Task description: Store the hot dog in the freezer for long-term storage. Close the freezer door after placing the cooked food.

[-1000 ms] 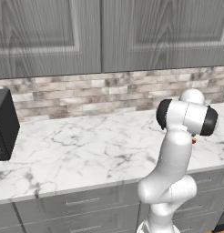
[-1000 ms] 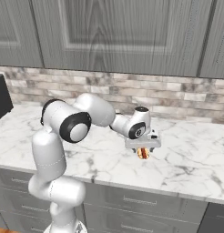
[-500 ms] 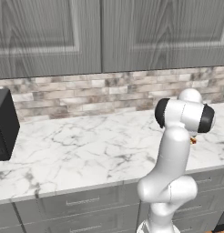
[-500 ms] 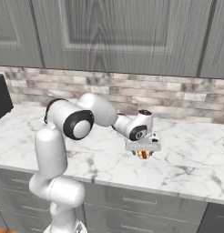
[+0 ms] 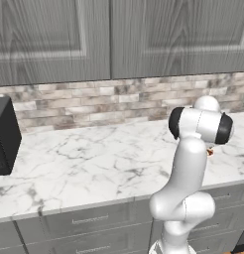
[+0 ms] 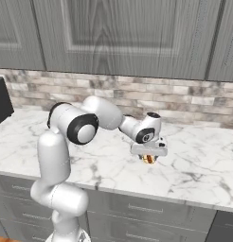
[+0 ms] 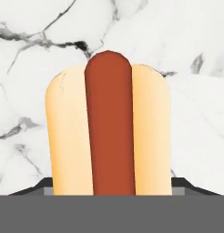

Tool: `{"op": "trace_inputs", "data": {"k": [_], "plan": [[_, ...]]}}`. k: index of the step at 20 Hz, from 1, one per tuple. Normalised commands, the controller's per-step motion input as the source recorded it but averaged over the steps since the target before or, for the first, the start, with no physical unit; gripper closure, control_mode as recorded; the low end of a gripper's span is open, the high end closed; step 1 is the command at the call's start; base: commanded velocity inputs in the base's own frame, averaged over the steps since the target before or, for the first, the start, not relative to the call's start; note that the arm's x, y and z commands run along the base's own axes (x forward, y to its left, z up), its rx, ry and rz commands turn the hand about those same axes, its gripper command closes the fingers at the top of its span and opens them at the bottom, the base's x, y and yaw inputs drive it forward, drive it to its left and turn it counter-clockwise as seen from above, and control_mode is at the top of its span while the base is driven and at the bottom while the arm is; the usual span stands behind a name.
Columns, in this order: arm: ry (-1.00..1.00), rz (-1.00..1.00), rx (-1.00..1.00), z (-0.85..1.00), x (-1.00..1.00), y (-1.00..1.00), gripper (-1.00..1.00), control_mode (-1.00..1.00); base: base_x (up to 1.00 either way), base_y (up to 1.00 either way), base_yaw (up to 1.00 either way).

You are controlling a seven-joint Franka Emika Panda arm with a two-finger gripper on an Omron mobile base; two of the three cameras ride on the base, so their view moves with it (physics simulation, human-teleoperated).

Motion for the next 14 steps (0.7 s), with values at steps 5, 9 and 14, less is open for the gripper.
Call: {"op": "trace_inputs", "data": {"k": [5,9,14], "plan": [[-0.04,-0.28,-0.01,0.1,-0.14,0.71,1.0,-1.0,0.0,0.0,0.0],[0.0,-0.38,-0.11,0.24,-0.03,0.83,1.0,-1.0,0.0,0.0,0.0],[0.0,-0.3,-0.11,0.33,-0.3,0.86,1.0,-1.0,0.0,0.0,0.0]]}}
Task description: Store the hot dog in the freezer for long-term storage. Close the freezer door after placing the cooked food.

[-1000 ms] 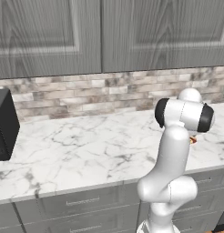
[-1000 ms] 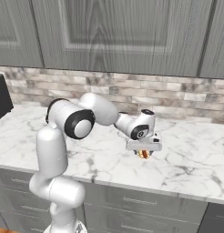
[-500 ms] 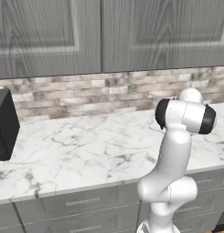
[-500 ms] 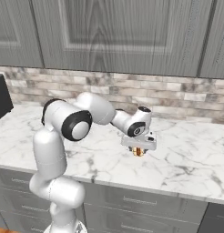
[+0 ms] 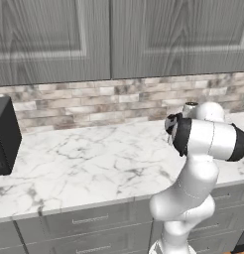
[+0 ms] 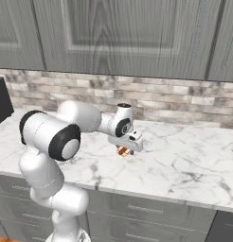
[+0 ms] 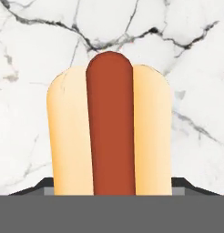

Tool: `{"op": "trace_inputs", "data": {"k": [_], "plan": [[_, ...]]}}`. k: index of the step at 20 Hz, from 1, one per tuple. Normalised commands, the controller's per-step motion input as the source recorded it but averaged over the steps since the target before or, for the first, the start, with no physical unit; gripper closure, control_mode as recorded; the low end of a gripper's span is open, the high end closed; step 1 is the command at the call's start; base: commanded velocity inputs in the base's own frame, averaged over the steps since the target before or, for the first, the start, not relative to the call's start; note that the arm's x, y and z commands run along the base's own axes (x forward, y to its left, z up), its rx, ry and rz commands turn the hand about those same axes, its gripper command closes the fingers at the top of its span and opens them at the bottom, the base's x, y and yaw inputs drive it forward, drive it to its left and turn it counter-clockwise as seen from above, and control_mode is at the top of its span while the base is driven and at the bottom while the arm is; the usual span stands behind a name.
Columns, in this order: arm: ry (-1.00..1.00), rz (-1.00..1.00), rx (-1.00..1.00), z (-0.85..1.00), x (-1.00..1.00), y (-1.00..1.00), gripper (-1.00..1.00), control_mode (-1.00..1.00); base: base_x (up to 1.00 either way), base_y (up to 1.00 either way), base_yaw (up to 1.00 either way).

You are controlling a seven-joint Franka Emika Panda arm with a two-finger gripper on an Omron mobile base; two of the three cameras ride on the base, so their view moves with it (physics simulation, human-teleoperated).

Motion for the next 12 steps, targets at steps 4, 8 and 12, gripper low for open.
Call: {"op": "trace_inputs", "data": {"k": [4,8,12], "plan": [[0.0,-0.26,-0.03,0.33,-0.54,0.74,1.0,-1.0,0.0,0.0,0.0],[0.0,-0.23,0.0,0.59,-0.49,0.65,1.0,-1.0,0.0,0.0,0.0],[0.0,-0.21,0.0,0.62,-0.54,0.65,1.0,-1.0,0.0,0.0,0.0]]}}
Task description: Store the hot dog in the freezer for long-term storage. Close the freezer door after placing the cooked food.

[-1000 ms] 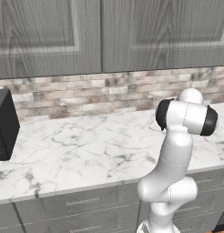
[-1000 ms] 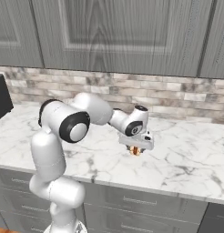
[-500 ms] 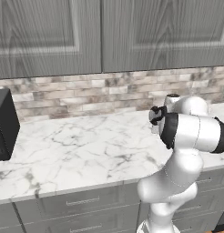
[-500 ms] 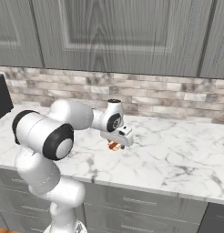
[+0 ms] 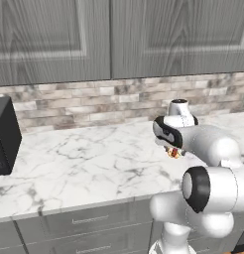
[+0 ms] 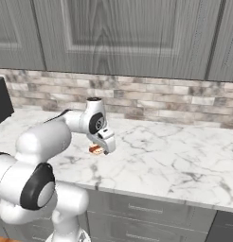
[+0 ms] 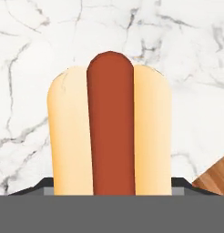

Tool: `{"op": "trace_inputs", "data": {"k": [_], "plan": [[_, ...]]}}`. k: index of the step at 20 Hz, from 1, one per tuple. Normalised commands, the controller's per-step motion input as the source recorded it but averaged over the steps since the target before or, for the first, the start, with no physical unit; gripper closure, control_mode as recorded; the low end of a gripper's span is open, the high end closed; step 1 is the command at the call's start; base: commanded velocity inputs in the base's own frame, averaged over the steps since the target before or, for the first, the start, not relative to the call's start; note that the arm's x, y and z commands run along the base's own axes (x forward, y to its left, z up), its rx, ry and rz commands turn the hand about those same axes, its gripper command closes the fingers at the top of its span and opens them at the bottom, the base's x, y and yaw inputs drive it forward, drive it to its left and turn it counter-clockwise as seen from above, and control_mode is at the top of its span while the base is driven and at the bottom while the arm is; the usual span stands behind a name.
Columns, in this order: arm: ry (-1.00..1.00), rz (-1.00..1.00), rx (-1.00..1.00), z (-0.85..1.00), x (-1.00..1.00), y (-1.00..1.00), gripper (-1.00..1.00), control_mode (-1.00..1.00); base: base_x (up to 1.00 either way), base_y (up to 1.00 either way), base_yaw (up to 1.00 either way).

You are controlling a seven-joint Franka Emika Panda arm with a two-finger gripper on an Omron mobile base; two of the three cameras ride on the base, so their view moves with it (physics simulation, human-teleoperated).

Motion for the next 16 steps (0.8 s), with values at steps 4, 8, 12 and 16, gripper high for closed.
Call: {"op": "trace_inputs", "data": {"k": [4,8,12,16], "plan": [[0.0,-0.17,0.0,0.35,-0.63,0.63,1.0,-1.0,0.0,0.0,0.0],[-0.03,-0.14,0.05,0.4,-0.48,0.39,1.0,-1.0,0.0,0.0,0.0],[-0.01,-0.19,0.14,0.39,-0.36,0.47,1.0,-1.0,0.0,0.0,0.0],[0.0,-0.13,0.0,0.11,-0.64,0.31,1.0,-1.0,0.0,0.0,0.0]]}}
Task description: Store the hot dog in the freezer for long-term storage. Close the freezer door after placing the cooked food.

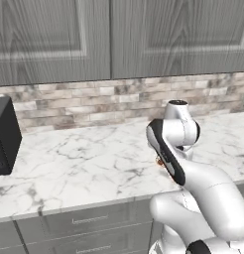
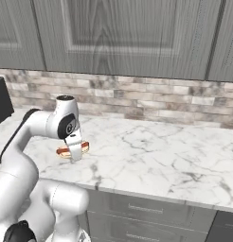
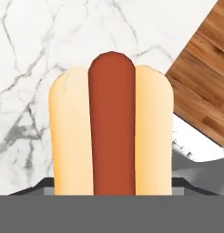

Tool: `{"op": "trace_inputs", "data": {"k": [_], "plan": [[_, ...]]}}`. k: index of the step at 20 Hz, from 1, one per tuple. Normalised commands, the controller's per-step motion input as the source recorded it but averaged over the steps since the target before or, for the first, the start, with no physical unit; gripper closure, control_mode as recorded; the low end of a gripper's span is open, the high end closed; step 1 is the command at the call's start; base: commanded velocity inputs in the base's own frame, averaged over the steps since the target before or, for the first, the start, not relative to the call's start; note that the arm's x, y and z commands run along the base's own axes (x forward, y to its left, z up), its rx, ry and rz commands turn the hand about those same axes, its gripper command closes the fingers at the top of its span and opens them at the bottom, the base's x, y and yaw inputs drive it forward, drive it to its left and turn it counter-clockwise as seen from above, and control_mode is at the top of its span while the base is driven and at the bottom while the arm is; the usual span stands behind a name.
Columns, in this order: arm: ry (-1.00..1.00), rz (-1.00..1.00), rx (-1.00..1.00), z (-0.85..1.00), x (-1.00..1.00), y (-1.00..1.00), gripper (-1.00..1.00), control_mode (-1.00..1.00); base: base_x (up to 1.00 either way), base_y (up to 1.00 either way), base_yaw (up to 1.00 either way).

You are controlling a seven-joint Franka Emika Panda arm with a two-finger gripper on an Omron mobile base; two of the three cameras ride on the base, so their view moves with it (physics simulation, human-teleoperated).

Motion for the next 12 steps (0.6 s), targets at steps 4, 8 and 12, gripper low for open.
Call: {"op": "trace_inputs", "data": {"k": [4,8,12], "plan": [[0.01,-0.14,0.0,0.48,-0.55,0.18,1.0,-1.0,0.0,0.0,0.0],[-0.01,-0.15,0.0,0.41,-0.45,0.14,1.0,-1.0,0.0,0.0,0.0],[0.0,-0.18,-0.03,0.31,-0.21,0.02,1.0,-1.0,0.0,0.0,0.0]]}}
